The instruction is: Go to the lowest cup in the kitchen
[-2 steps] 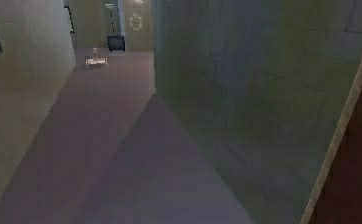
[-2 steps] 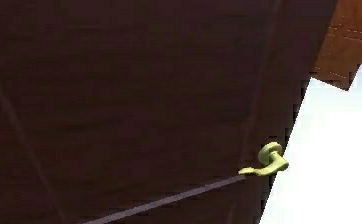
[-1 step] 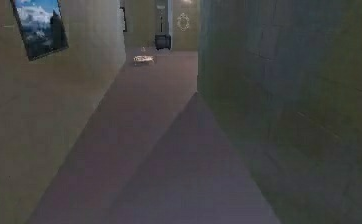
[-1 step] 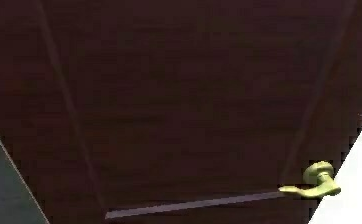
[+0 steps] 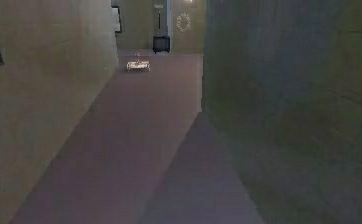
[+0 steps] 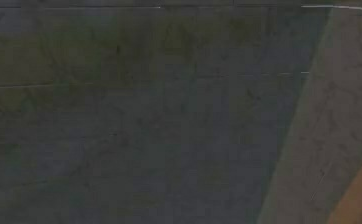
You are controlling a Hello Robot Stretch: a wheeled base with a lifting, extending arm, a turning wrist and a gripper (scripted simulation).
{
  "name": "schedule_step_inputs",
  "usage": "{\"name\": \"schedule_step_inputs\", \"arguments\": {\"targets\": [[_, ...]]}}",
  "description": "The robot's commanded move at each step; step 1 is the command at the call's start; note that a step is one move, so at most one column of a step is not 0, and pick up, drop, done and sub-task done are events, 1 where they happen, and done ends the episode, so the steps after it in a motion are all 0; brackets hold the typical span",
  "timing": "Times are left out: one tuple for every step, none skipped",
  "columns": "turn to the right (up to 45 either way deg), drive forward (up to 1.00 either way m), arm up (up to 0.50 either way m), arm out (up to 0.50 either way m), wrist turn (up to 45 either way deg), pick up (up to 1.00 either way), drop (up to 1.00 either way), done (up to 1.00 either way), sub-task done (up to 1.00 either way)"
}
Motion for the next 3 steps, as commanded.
{"name": "schedule_step_inputs", "arguments": {"targets": [[0.0, 1.00, 0.00, 0.00, 0.0, 0.00, 0.00, 0.00, 0.00], [0.0, 1.00, 0.00, 0.00, 0.0, 0.00, 0.00, 0.00, 0.00], [0.0, 1.00, 0.00, 0.00, 0.0, 0.00, 0.00, 0.00, 0.00]]}}
